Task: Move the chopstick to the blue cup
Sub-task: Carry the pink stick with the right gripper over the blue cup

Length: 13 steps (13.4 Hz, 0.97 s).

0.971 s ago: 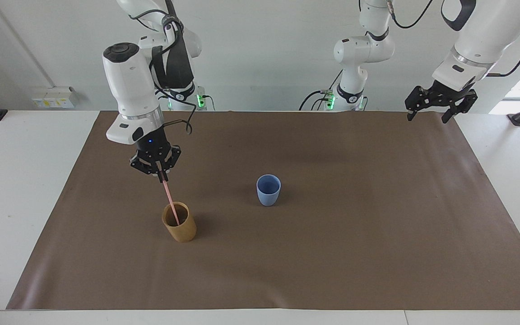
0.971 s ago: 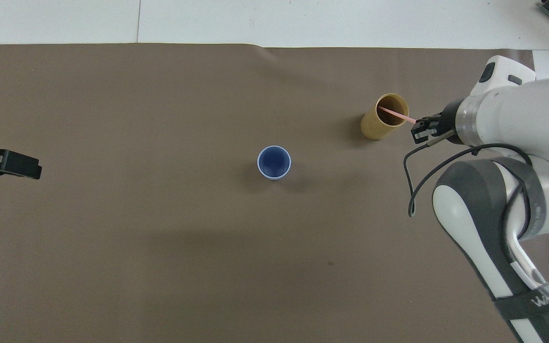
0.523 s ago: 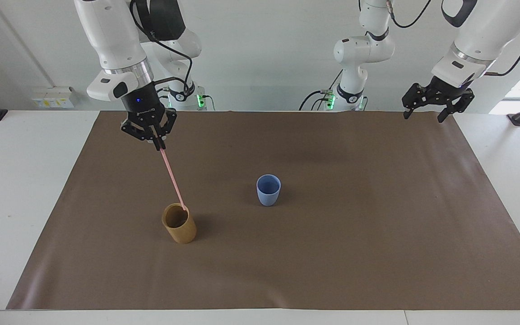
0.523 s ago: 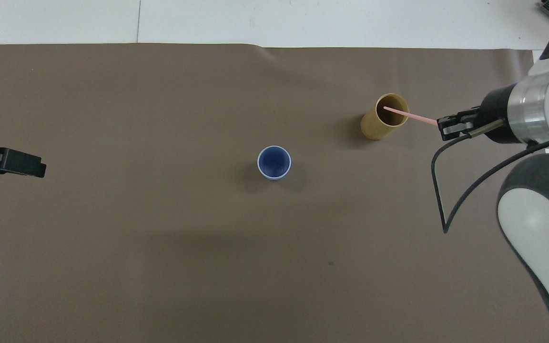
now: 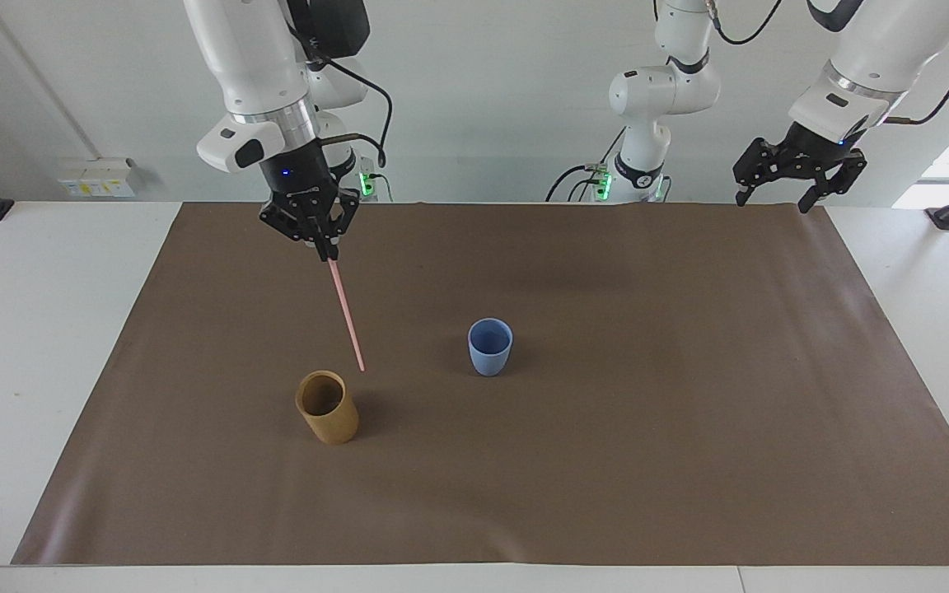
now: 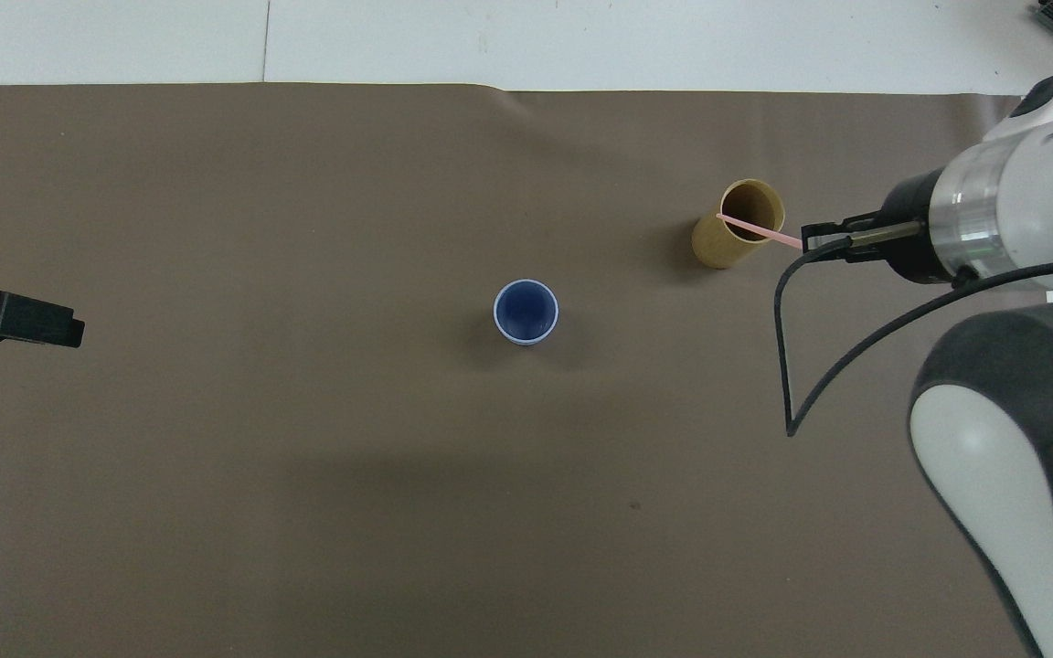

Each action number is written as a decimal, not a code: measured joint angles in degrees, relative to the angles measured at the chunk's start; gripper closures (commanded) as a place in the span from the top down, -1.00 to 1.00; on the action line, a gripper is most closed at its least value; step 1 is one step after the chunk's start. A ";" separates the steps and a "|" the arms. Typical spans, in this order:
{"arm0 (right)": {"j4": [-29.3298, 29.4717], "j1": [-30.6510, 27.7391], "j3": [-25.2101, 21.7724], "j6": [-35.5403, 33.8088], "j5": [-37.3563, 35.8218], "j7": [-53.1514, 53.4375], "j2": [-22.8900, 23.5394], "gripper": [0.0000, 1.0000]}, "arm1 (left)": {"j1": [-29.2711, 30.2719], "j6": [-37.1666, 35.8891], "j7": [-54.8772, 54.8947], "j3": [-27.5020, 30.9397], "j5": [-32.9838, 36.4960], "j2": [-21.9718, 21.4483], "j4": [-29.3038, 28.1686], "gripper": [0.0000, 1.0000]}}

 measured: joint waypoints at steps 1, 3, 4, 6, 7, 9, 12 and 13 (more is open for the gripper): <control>0.29 1.76 0.14 0.00 -0.02 4.33 0.38 -1.00 | 0.00 -0.09 0.00 0.00 0.00 -0.06 0.00 1.00; 0.62 5.00 0.26 0.00 -0.03 11.27 0.88 -1.00 | 0.02 -0.23 0.00 0.01 0.00 -0.08 0.00 1.00; 0.66 6.14 0.29 -0.09 -0.03 13.72 1.03 -1.00 | 0.03 -0.27 0.00 0.01 0.00 -0.08 0.00 1.00; 1.29 8.24 0.31 -0.98 -0.03 18.98 2.02 -1.00 | 0.03 -0.31 0.00 0.01 0.00 -0.08 0.00 1.00; 2.62 9.11 0.32 -2.16 -0.03 21.54 3.10 -1.00 | 0.03 -0.32 0.00 0.01 0.00 -0.08 0.00 1.00; 6.58 10.85 0.34 -5.20 -0.02 25.83 5.73 -1.00 | 0.04 -0.36 0.00 0.01 0.00 -0.08 0.00 1.00; 9.62 12.94 1.04 -6.40 0.67 29.70 8.00 -1.00 | 0.04 -0.39 0.00 0.01 0.00 -0.08 0.00 1.00; 9.78 13.04 1.40 -6.43 2.54 31.17 8.30 -1.00 | 0.05 -0.39 0.00 0.01 0.00 -0.08 0.00 1.00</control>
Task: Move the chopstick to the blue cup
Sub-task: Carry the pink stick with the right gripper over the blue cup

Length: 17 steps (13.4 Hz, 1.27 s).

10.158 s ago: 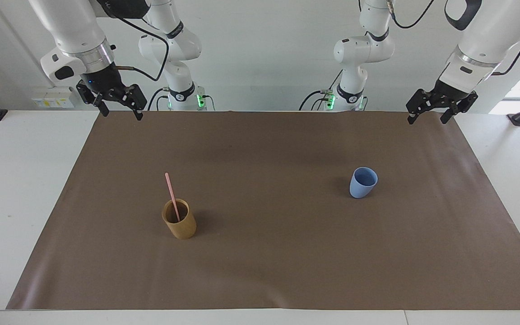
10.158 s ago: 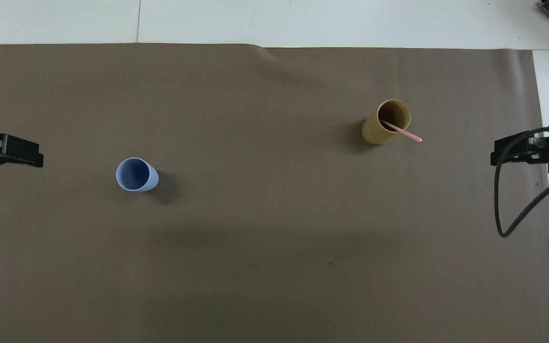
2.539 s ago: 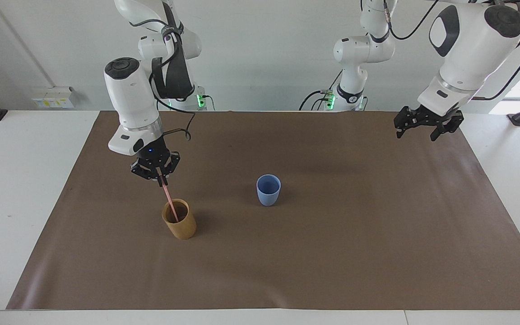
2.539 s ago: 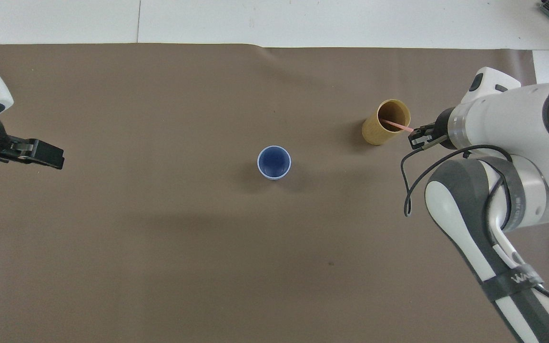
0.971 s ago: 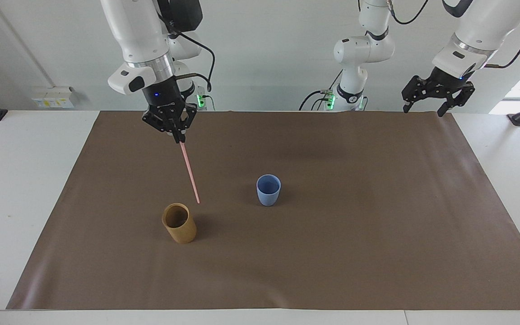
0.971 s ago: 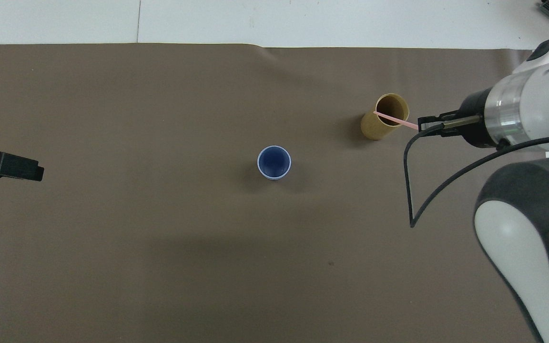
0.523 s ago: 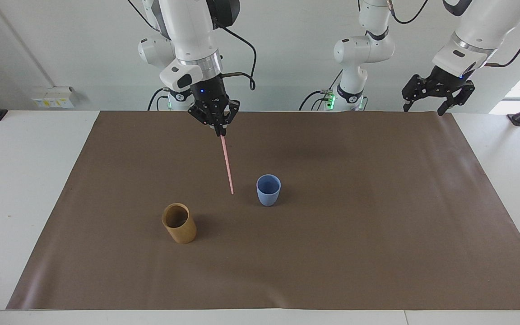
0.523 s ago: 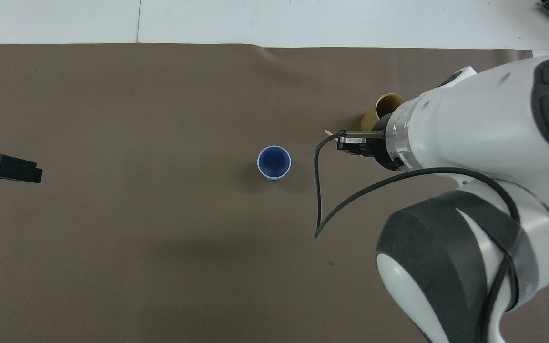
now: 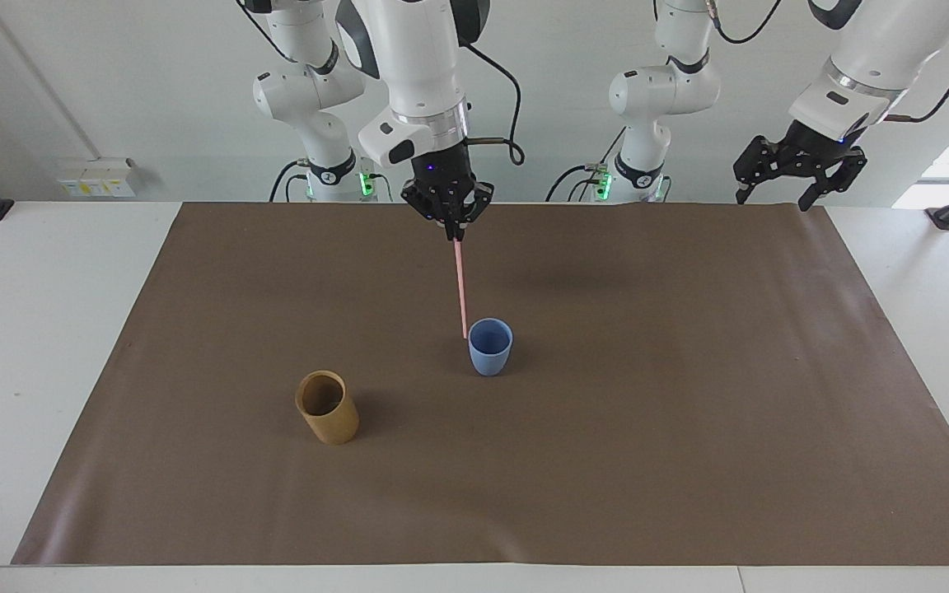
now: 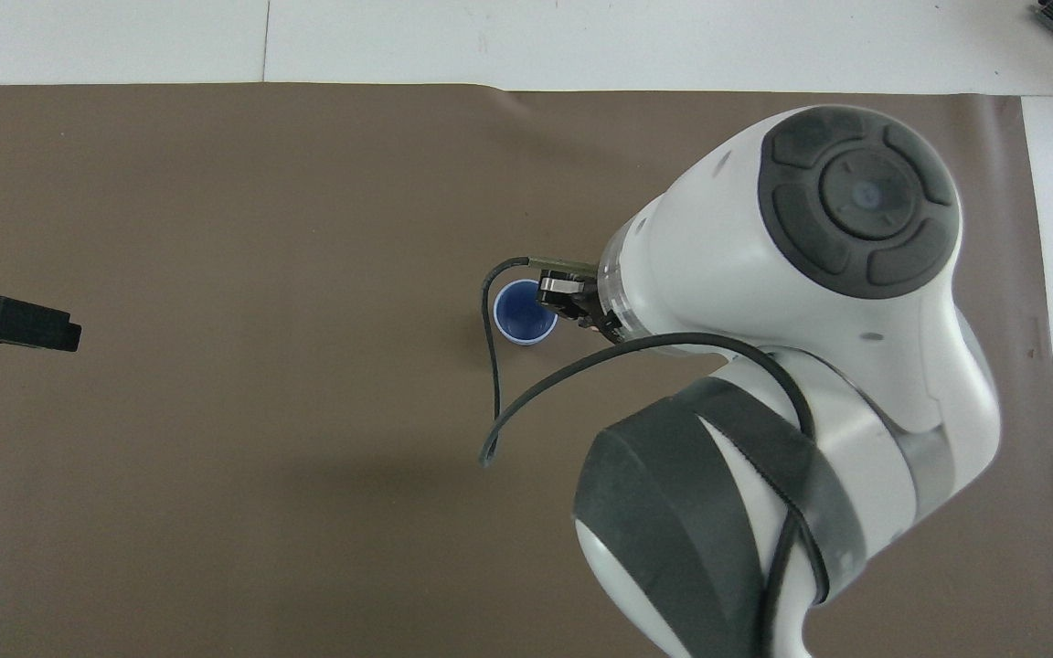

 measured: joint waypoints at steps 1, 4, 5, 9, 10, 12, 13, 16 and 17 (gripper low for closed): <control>0.06 0.05 0.12 0.00 2.31 1.26 0.30 -1.00 | 0.00 0.00 0.00 0.00 0.00 0.00 0.00 1.00; 0.12 0.00 0.13 -0.15 7.38 2.31 1.59 -1.00 | 0.00 -0.02 0.00 0.00 0.00 0.00 0.00 1.00; 0.14 -0.03 0.13 -0.23 7.77 2.33 1.89 -1.00 | 0.01 -0.02 0.00 0.00 0.00 0.00 0.00 1.00; 0.14 -0.64 0.07 -0.30 7.55 2.34 2.12 -1.00 | 0.01 -0.03 0.00 0.00 0.00 0.00 0.00 1.00; 0.15 -0.68 0.03 -0.16 7.52 2.34 2.12 -1.00 | 0.01 -0.03 0.00 0.00 0.00 0.00 0.00 1.00; 0.01 -0.70 0.00 0.21 7.49 2.34 2.27 -1.00 | 0.01 -0.03 0.00 0.00 0.00 0.00 0.00 1.00; -0.31 -0.59 0.01 0.95 7.49 2.34 2.48 -1.00 | 0.01 -0.03 0.00 0.00 0.00 0.00 0.00 1.00; -1.66 -0.50 0.00 3.13 7.18 2.34 3.17 -1.00 | 0.01 -0.04 0.00 0.00 0.00 0.00 0.00 1.00; -1.90 -0.58 -0.01 3.37 7.05 2.34 3.21 -1.00 | 0.01 -0.04 0.00 0.00 0.00 0.00 0.00 1.00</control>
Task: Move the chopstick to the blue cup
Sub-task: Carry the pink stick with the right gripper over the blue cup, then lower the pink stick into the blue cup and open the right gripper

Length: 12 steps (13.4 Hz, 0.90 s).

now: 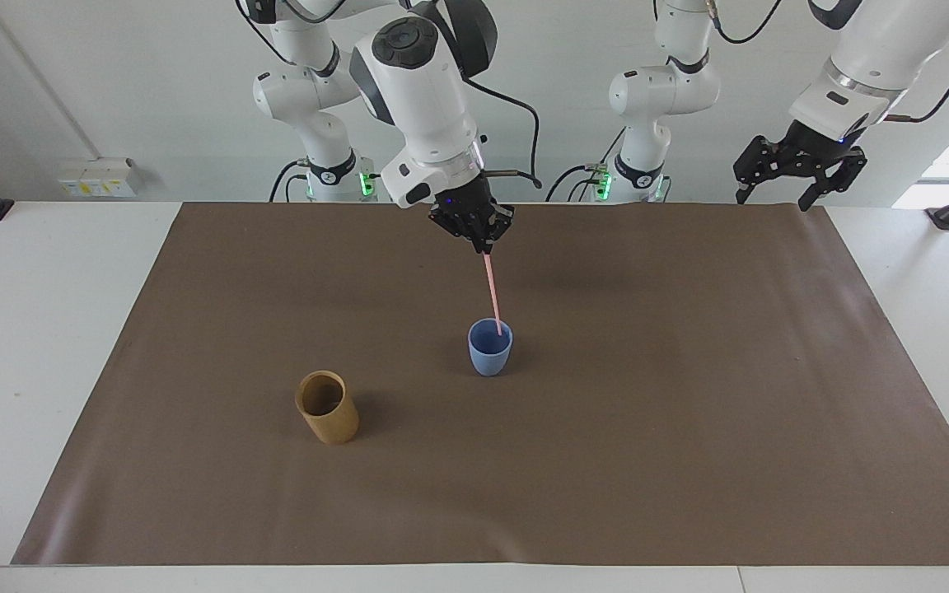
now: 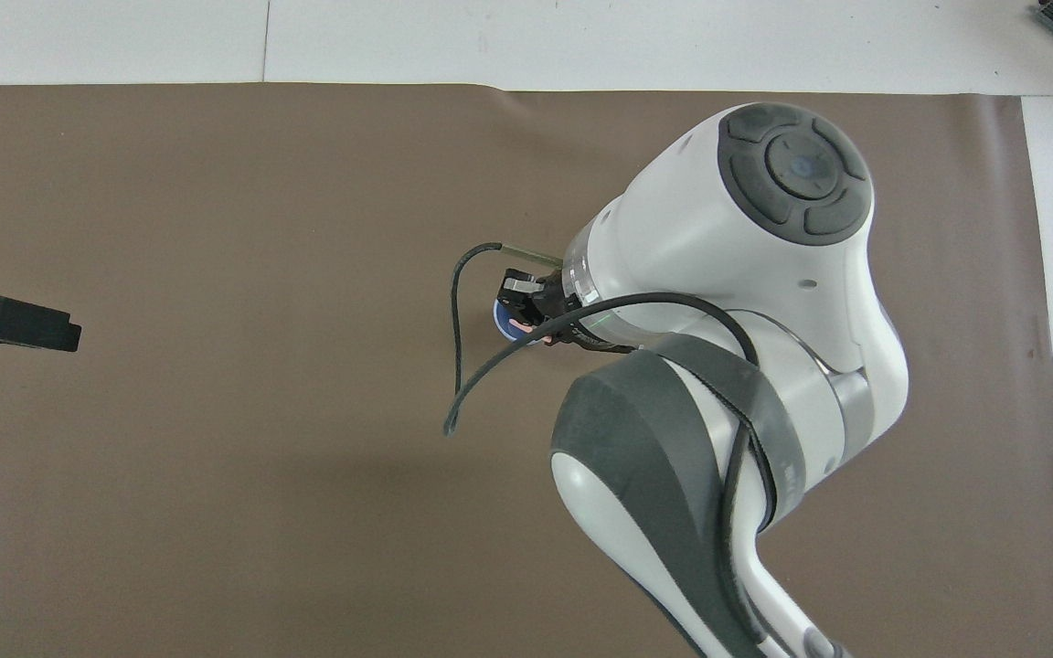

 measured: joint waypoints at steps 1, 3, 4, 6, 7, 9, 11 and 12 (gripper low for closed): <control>-0.03 -0.11 0.00 0.08 -0.11 0.00 0.00 -0.98 | 0.00 0.00 0.00 0.00 0.00 0.00 0.00 1.00; -0.32 -0.32 -0.01 0.67 -0.13 0.00 -0.01 -0.73 | 0.00 0.00 0.00 0.00 0.00 0.00 0.00 1.00; -0.80 -0.39 -0.01 1.27 -0.13 0.00 -0.01 -0.56 | 0.00 0.00 0.00 0.00 0.00 0.00 0.00 1.00; -1.67 -0.39 0.00 2.14 -0.13 0.00 -0.01 -0.27 | 0.00 0.00 0.00 0.00 0.00 0.00 0.00 1.00; -1.85 -0.39 0.00 2.24 -0.13 0.00 -0.01 -0.25 | 0.00 0.00 0.00 0.00 0.00 0.00 0.00 1.00; -1.87 -0.39 0.00 2.25 -0.13 0.00 -0.03 -0.15 | 0.00 -0.01 0.00 0.00 0.00 0.00 0.00 1.00; -1.87 -0.40 0.00 2.28 -0.14 0.00 -0.08 0.30 | 0.00 -0.01 0.00 0.00 0.00 0.00 0.00 1.00; -1.87 -0.40 0.00 2.30 -0.14 0.00 -0.12 0.59 | 0.01 -0.01 0.00 0.00 0.00 0.00 0.00 1.00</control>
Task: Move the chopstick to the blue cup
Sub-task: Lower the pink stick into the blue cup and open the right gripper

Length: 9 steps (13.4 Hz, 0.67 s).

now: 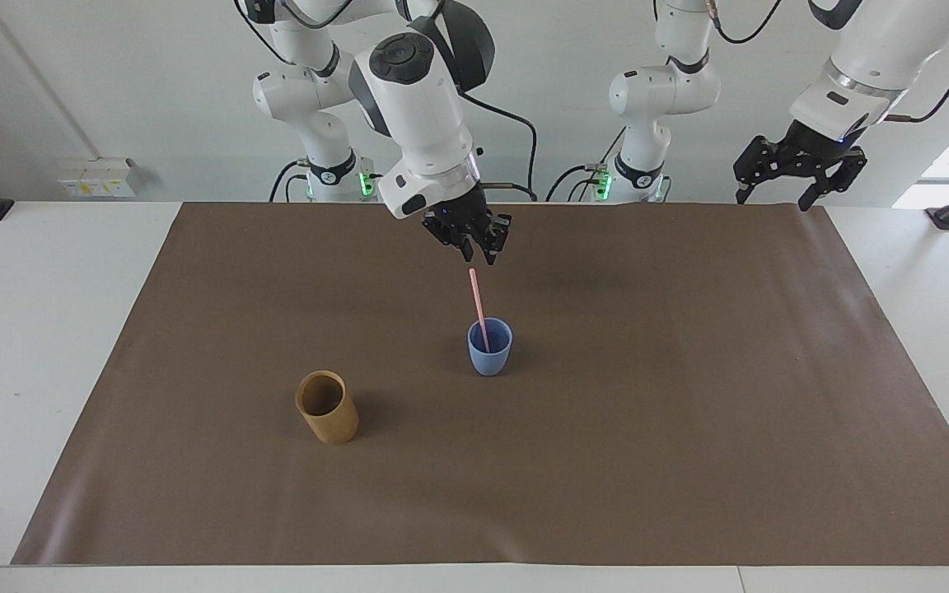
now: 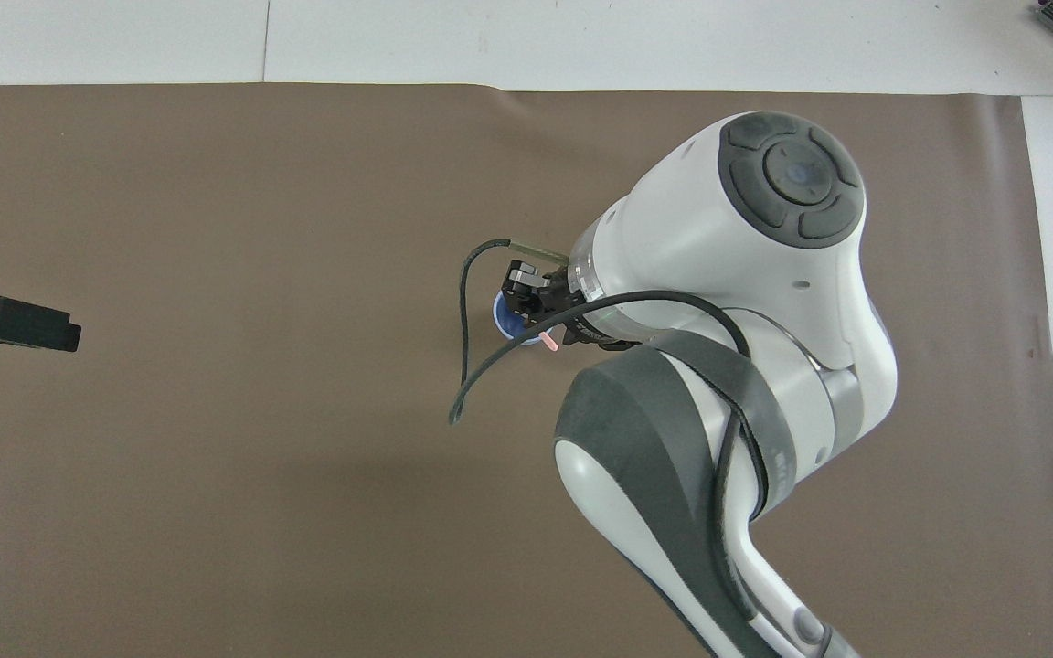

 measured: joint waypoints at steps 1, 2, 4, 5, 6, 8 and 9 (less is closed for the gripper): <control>0.00 0.00 -0.02 0.03 -0.01 0.00 -0.06 1.00 | 0.00 0.00 0.00 0.00 0.00 0.00 0.00 1.00; 0.02 -0.07 -0.11 0.07 -0.08 -0.08 -0.19 1.00 | 0.00 0.00 0.00 0.00 0.00 0.00 0.00 1.00; 0.04 -1.17 -0.54 0.09 -1.10 -1.54 -1.11 1.00 | 0.00 0.00 0.00 0.00 0.00 0.00 0.00 1.00; 0.01 -2.43 -0.66 0.04 -2.27 -3.36 -1.98 1.00 | 0.00 0.00 0.00 0.00 0.00 0.00 0.00 1.00; -0.11 -4.05 -0.77 -0.22 -4.07 -5.72 -3.08 1.00 | 0.00 0.00 0.00 0.00 0.00 0.00 0.00 1.00; -1.88 -7.85 -0.95 -0.61 -6.59 -10.58 -5.87 1.00 | 0.00 0.00 0.00 0.00 0.00 0.00 0.00 1.00; -3.57 -10.12 -1.01 -0.61 -7.59 -13.32 -7.54 1.00 | 0.00 0.00 0.00 0.00 0.00 0.00 0.00 1.00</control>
